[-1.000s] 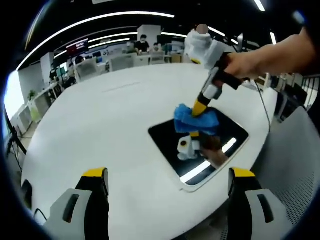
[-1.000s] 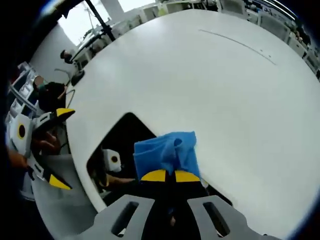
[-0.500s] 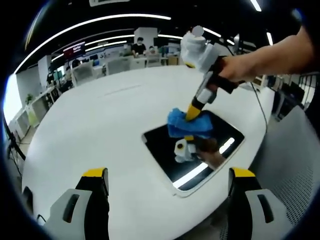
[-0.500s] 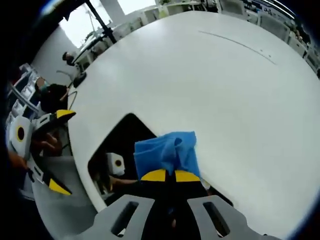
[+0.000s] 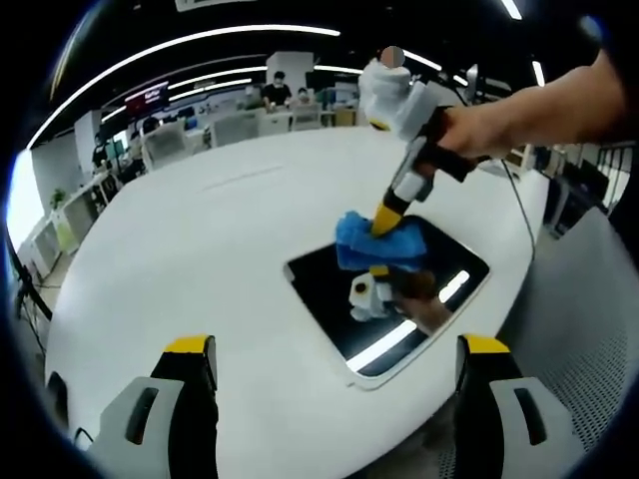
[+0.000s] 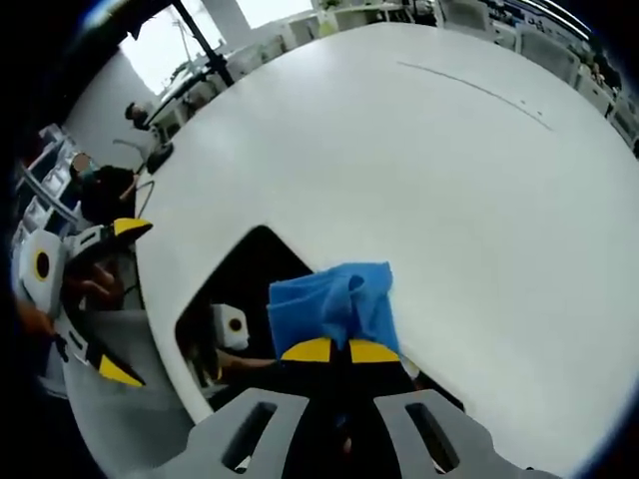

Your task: Wipe the mirror surface with the cleaning cloth until all visible marks leave the cleaned area.

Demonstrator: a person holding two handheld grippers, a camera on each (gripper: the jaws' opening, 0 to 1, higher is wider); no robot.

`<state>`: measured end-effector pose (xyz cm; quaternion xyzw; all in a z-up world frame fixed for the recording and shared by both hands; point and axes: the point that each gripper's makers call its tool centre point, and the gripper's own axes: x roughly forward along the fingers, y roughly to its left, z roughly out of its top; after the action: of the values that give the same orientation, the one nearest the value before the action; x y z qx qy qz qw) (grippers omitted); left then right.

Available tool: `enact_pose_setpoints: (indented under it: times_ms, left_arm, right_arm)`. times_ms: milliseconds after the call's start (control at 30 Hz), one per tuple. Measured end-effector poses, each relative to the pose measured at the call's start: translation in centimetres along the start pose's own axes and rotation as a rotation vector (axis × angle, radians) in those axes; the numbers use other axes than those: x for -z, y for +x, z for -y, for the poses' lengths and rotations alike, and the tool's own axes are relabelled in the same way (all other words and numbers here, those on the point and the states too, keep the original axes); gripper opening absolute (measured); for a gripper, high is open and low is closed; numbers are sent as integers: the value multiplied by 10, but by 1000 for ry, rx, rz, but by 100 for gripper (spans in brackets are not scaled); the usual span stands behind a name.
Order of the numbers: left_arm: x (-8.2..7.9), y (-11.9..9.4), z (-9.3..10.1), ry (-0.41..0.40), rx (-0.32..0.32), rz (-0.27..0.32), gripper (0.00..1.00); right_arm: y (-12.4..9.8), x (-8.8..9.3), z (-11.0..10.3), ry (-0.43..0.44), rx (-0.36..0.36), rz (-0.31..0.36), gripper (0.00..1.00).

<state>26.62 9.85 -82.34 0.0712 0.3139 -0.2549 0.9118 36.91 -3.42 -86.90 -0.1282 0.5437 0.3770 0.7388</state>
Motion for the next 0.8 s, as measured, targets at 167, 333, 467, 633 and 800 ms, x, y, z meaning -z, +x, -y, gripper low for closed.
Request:
enact_pose_setpoints:
  times_ms: [167, 333, 467, 633, 800]
  left_arm:
    - [-1, -1, -3, -11, -22, 4, 100]
    - [3, 1, -1, -8, -8, -21, 100]
    - [2, 2, 2, 32, 0, -25, 100]
    - [6, 0, -5, 42, -29, -43, 100]
    - [12, -1, -12, 44, -56, -64, 100]
  right_arm:
    - [0, 0, 1, 1, -10, 0, 0]
    - [0, 0, 2, 17, -18, -3, 0]
    - [0, -1, 1, 19, -27, -1, 0]
    - [-1, -1, 2, 22, -40, 4, 0]
    - [-1, 0, 0, 10, -27, 14, 0]
